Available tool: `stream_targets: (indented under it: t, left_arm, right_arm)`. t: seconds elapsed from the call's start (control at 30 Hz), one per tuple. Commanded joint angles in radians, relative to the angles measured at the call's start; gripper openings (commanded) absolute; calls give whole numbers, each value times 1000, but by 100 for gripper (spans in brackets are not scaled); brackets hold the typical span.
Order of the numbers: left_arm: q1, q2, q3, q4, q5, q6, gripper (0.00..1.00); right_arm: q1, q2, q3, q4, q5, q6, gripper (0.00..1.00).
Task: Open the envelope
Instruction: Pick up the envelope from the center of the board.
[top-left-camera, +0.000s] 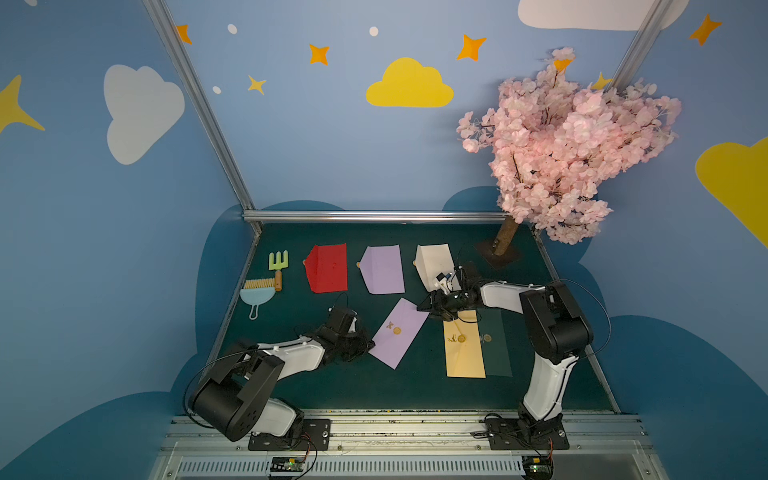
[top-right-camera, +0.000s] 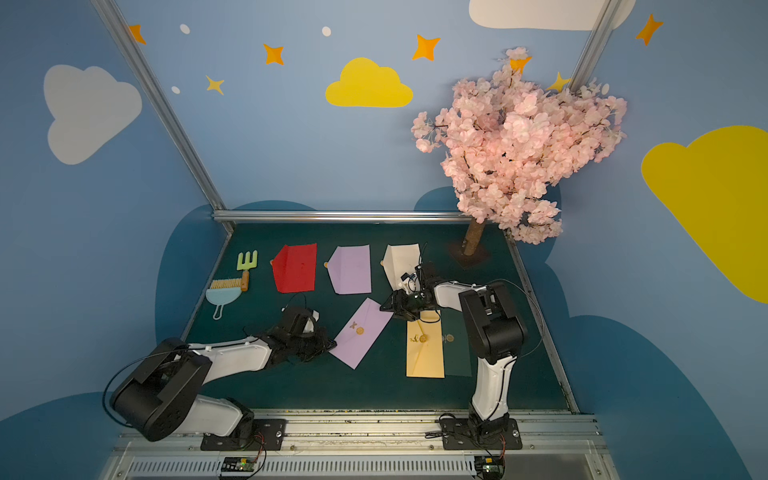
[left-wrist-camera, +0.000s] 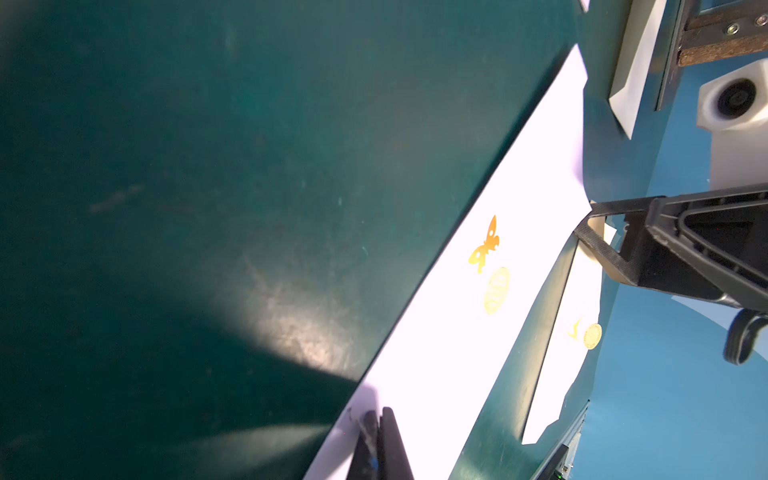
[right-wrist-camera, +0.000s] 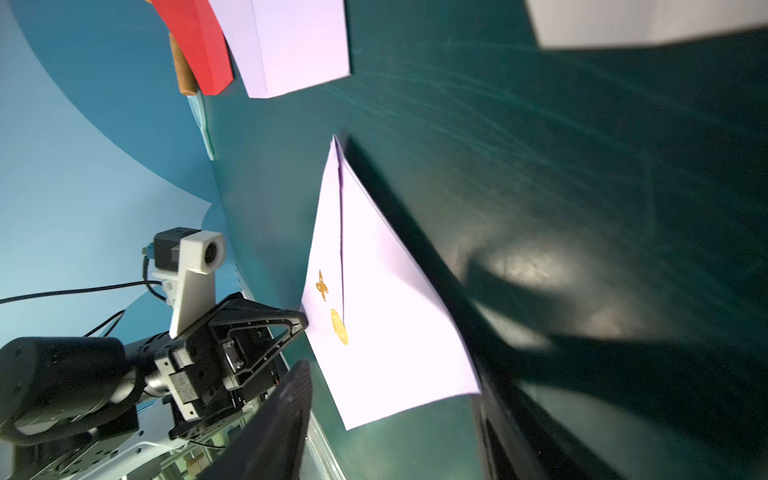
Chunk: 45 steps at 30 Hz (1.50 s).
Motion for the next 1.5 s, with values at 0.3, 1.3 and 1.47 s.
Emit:
stream_targets:
  t: [0.3, 1.3, 1.47]
  left_arm:
    - [2, 74, -4, -80, -4, 7, 3]
    - [4, 56, -23, -55, 5, 4, 3]
    - [3, 66, -23, -46, 13, 5, 3]
  right_arm:
    - [71, 53, -40, 311, -140, 159, 57]
    - [319, -14, 19, 337, 233, 351, 29]
    - [327, 6, 71, 278, 272, 327, 37]
